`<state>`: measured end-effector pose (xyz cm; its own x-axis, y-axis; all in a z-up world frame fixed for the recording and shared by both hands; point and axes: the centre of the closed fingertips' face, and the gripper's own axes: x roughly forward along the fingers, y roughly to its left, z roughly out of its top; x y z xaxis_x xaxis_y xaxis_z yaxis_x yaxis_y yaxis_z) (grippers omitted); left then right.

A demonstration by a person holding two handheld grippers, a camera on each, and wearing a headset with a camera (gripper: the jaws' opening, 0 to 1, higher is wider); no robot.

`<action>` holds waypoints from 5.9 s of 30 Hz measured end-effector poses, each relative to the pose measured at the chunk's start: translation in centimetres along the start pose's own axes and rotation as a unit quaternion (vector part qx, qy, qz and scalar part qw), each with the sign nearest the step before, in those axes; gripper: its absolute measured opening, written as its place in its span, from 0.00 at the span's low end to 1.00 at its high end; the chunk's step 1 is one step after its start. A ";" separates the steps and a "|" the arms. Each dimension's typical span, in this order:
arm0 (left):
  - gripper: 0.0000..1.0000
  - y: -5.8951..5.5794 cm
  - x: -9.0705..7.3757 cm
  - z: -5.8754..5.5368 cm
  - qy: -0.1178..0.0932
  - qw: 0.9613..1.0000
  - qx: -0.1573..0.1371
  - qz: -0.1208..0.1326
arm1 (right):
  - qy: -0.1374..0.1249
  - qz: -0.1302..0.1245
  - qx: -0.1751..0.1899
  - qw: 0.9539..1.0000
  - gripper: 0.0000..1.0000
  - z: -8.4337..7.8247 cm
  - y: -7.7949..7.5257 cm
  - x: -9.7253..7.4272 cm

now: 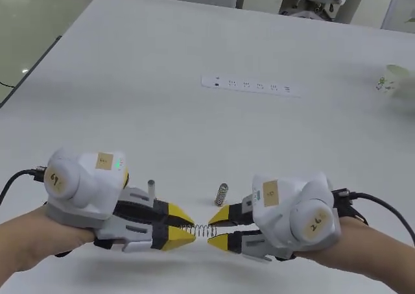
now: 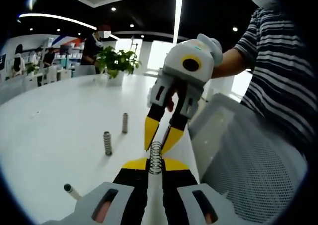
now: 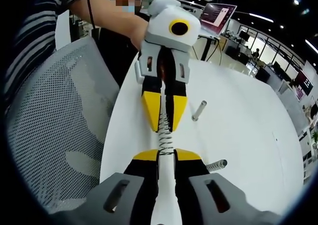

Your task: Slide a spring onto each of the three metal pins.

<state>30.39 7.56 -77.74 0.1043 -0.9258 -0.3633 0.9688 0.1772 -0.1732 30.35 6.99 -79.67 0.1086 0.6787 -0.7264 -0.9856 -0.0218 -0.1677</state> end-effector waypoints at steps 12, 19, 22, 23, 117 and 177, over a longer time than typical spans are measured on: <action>0.02 0.1 0.1 -0.6 0.016 1.000 0.012 -0.005 | -0.001 -0.005 -0.003 1.000 0.07 0.5 -0.1 -0.4; 0.02 0.3 0.1 -0.9 0.023 1.000 0.021 0.001 | -0.004 -0.007 -0.025 1.000 0.07 1.8 -0.3 -1.1; 0.02 0.5 0.2 -1.0 0.024 0.999 0.025 0.006 | -0.007 -0.004 -0.029 1.000 0.07 2.5 -0.3 -1.3; 0.02 0.6 0.2 -1.0 0.026 0.999 0.026 0.008 | -0.018 0.002 -0.017 1.000 0.07 2.9 -0.2 -1.3; 0.45 2.7 -5.9 -3.5 -0.002 0.987 -0.074 0.142 | -0.033 -0.042 -0.044 0.998 0.07 4.6 -1.7 -0.1; 0.98 3.5 -8.8 -4.0 -0.038 0.975 -0.085 0.202 | -0.049 -0.074 -0.033 0.995 0.07 7.0 -6.7 1.9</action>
<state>31.95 17.66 -78.85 0.4919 -0.7904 -0.3651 0.7947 0.5789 -0.1824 36.25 13.51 -75.23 0.2363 0.7458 -0.6228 -0.9486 0.0381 -0.3143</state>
